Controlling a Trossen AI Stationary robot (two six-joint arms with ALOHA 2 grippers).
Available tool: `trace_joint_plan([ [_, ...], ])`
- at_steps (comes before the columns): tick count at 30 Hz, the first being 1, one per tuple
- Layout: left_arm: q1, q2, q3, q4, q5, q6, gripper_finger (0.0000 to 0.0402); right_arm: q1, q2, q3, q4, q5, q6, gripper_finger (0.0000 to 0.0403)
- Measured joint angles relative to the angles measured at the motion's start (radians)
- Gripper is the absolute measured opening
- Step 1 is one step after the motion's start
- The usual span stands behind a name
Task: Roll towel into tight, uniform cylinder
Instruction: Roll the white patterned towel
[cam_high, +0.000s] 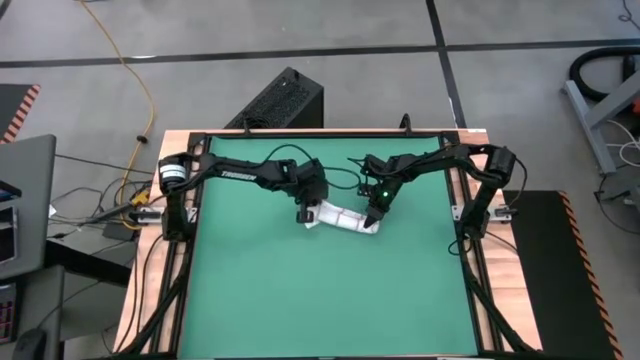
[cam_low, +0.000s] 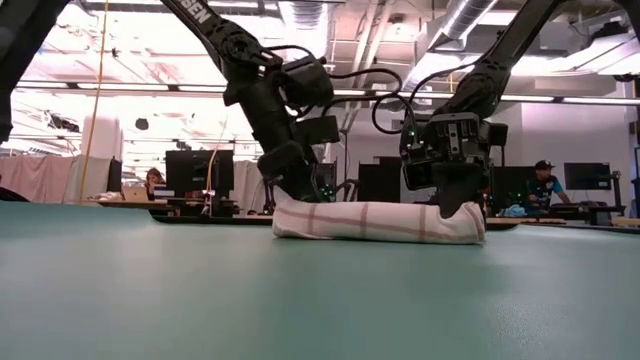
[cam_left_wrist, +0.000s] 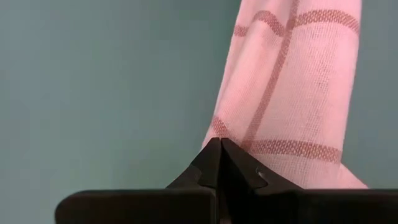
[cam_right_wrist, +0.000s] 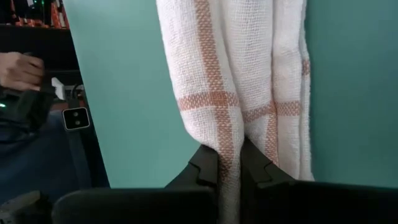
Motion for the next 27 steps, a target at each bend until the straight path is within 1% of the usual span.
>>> trace_joint_plan([
  [3, 0.009, -0.047, -0.002, -0.067, 0.015, -0.055, 0.0, 0.0, 0.0, 0.0, 0.001, 0.0, 0.0, 0.0032],
  [7, -0.008, -0.168, -0.006, -0.172, 0.052, -0.123, 0.0, 0.002, 0.0, -0.003, -0.003, -0.004, -0.005, 0.0032],
  [9, -0.051, -0.218, -0.005, -0.154, 0.053, -0.112, 0.0, 0.002, 0.0, -0.003, 0.001, -0.006, -0.007, 0.0032],
  [12, -0.158, -0.264, -0.002, -0.126, 0.057, -0.031, 0.0, 0.001, 0.001, -0.003, 0.004, -0.027, -0.008, 0.0032],
  [15, -0.269, -0.248, -0.023, -0.065, 0.021, 0.085, 0.0, -0.004, 0.001, -0.003, 0.007, -0.033, -0.008, 0.0032],
  [17, -0.329, -0.219, -0.059, 0.044, -0.031, 0.095, 0.0, -0.005, 0.001, -0.003, 0.008, -0.039, -0.012, 0.0032],
  [19, -0.364, -0.183, -0.099, 0.123, -0.102, 0.071, 0.0, -0.004, 0.001, -0.003, 0.009, -0.043, -0.015, 0.0032],
  [20, -0.374, -0.165, -0.11, 0.156, -0.165, 0.051, 0.0, -0.004, 0.001, -0.002, 0.006, -0.045, -0.024, 0.0032],
  [22, -0.379, -0.135, -0.127, 0.188, -0.241, 0.005, 0.0, -0.002, 0.001, -0.004, -0.002, -0.05, -0.034, 0.0032],
  [25, -0.379, -0.1, -0.141, 0.188, -0.265, -0.073, 0.0, -0.004, 0.001, -0.003, -0.002, -0.052, -0.049, 0.0032],
  [27, -0.38, -0.078, -0.161, 0.163, -0.263, -0.094, 0.0, -0.003, 0.001, -0.003, -0.004, -0.051, -0.056, 0.0032],
])
